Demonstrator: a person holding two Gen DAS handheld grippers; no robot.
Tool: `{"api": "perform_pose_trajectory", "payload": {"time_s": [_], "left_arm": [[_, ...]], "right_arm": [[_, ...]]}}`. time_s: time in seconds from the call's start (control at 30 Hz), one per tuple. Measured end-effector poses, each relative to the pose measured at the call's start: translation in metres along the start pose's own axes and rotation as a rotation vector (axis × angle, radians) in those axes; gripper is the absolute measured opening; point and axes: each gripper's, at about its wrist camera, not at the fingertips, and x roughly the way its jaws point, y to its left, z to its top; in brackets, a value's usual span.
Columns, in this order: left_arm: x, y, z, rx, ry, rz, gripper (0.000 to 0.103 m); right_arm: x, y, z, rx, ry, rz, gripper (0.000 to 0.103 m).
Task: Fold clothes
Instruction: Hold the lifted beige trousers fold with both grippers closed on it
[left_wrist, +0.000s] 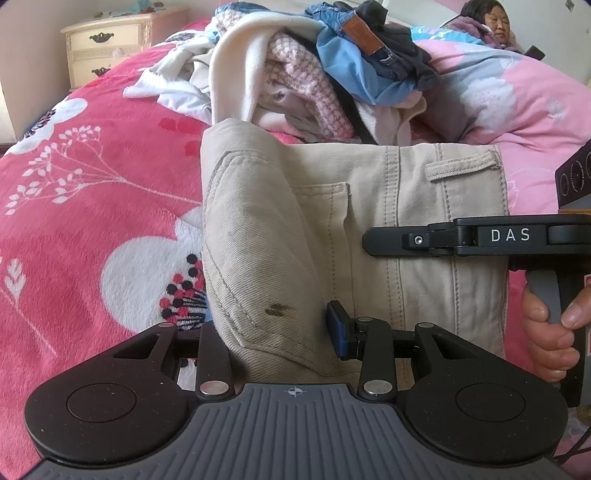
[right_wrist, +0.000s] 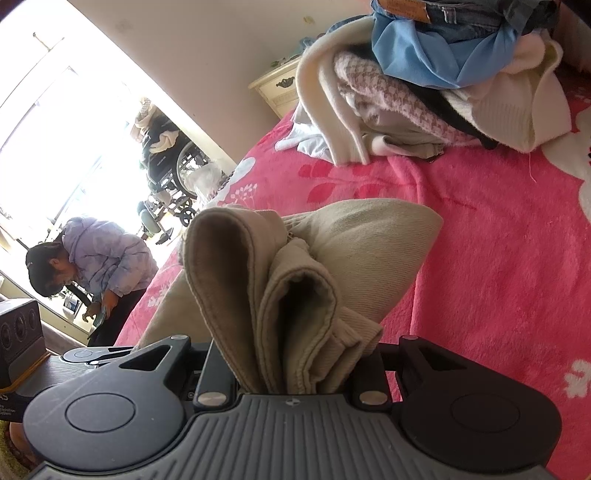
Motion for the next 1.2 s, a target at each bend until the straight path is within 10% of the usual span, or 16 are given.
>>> {"api": "perform_pose_trajectory", "payload": {"time_s": [1.2], "left_arm": [[0.008,0.004,-0.008,-0.022,0.019,-0.011,0.036]], "right_arm": [[0.005,-0.008,-0.005,0.039,0.022,0.004,0.028]]}}
